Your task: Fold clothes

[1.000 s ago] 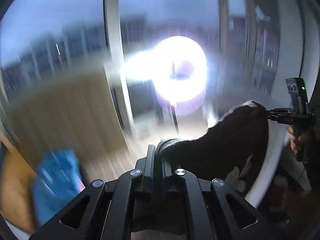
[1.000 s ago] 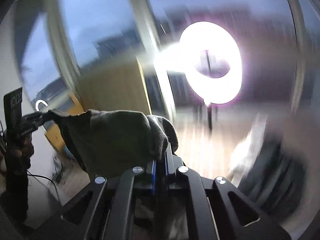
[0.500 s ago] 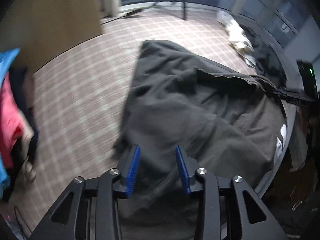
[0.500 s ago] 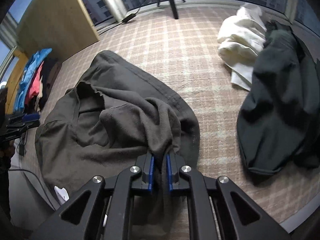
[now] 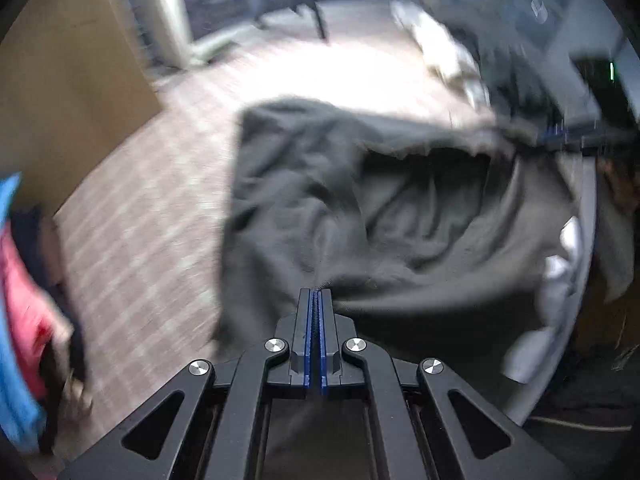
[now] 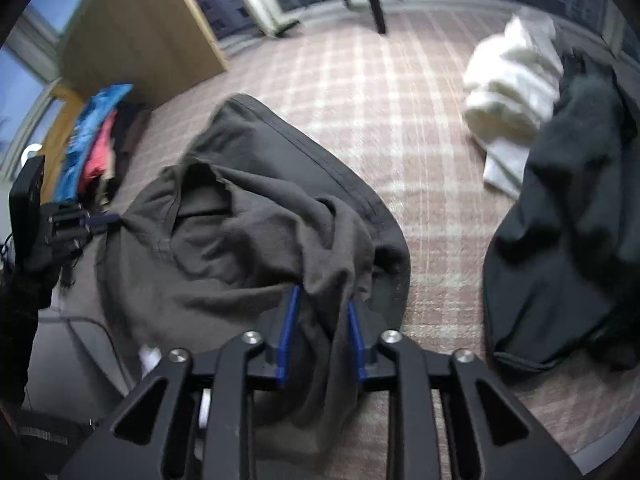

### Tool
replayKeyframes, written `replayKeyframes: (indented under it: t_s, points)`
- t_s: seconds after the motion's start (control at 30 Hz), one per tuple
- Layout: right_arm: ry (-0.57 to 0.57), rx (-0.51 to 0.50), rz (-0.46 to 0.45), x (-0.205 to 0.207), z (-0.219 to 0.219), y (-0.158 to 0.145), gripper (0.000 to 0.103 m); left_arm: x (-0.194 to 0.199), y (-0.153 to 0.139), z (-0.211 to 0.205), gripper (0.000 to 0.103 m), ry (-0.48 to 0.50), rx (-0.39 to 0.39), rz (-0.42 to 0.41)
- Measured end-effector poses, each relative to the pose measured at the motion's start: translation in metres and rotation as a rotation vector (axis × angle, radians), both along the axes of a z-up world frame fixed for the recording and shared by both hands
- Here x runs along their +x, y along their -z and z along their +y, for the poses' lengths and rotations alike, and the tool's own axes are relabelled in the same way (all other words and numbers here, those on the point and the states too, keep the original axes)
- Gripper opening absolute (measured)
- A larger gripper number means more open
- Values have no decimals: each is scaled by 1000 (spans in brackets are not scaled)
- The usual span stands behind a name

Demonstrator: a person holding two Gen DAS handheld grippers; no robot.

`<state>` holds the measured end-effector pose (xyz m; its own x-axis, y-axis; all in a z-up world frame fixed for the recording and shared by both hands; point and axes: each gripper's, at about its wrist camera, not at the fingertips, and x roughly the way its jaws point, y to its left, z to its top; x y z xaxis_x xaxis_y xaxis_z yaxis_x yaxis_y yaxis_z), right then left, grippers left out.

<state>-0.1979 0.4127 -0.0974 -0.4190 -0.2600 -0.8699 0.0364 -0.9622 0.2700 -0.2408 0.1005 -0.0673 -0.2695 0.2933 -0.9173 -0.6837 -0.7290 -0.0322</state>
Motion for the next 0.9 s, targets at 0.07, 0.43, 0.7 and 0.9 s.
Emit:
replayKeyframes:
  t_s: [0.07, 0.43, 0.7, 0.9]
  points:
    - [-30, -4, 17, 2, 2, -8, 44, 6, -27, -34, 2, -74, 45, 23]
    - [-300, 93, 26, -57, -47, 15, 47, 32, 2, -151, 2, -413, 11, -29]
    - [-587, 18, 72, -85, -139, 5, 46, 33, 14, -129, 2, -382, 32, -25]
    - [-714, 113, -56, -109, -196, 62, 3, 33, 8, -129, 2, -385, 43, -4]
